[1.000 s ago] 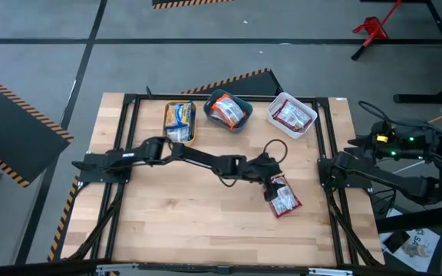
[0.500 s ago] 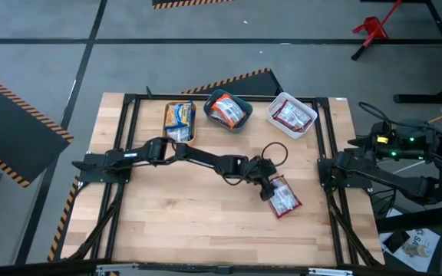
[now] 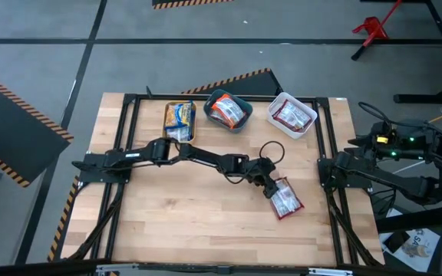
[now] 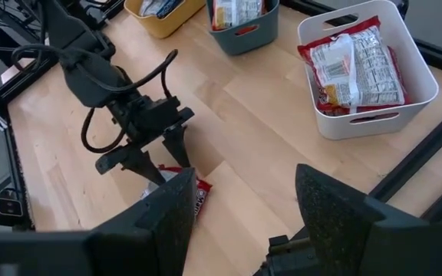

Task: Sort Maruchan noodles
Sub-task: Put the red noodle pack into the white bin

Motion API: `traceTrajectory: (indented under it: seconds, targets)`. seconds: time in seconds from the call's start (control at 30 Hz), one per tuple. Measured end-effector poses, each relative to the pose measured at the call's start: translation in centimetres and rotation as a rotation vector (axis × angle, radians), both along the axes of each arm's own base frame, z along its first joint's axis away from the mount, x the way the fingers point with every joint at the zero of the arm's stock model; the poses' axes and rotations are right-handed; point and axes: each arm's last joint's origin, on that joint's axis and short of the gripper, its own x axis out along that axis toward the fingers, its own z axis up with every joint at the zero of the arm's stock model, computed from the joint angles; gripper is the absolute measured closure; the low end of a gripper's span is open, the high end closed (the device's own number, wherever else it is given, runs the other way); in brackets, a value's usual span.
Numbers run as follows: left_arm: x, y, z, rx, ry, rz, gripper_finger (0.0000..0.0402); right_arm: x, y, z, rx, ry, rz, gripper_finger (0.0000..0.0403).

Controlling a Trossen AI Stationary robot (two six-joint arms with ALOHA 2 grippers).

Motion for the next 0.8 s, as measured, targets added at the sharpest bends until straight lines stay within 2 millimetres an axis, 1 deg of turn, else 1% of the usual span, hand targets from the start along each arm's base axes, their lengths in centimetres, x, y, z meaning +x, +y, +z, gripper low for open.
traceTrajectory:
  seconds: [0.37, 0.6, 0.63, 0.8]
  targets:
    - [0.1, -0.2, -0.1, -0.02, -0.018, -0.046, 0.0284, 0.0, 0.0, 0.0, -0.001, 0.0, -0.001, 0.0194]
    - [0.2, 0.3, 0.3, -0.067, -0.04, -0.028, 0.0387, 0.0, 0.0, 0.0, -0.009, 0.006, -0.014, 0.0194]
    - [0.3, 0.4, 0.4, -0.083, -0.048, -0.022, 0.0394, 0.0, 0.0, 0.0, -0.01, 0.005, -0.015, 0.0194]
    - [0.5, 1.2, 0.7, -0.147, -0.079, 0.007, 0.0399, 0.0, 0.0, 0.0, -0.01, 0.006, -0.015, 0.0194]
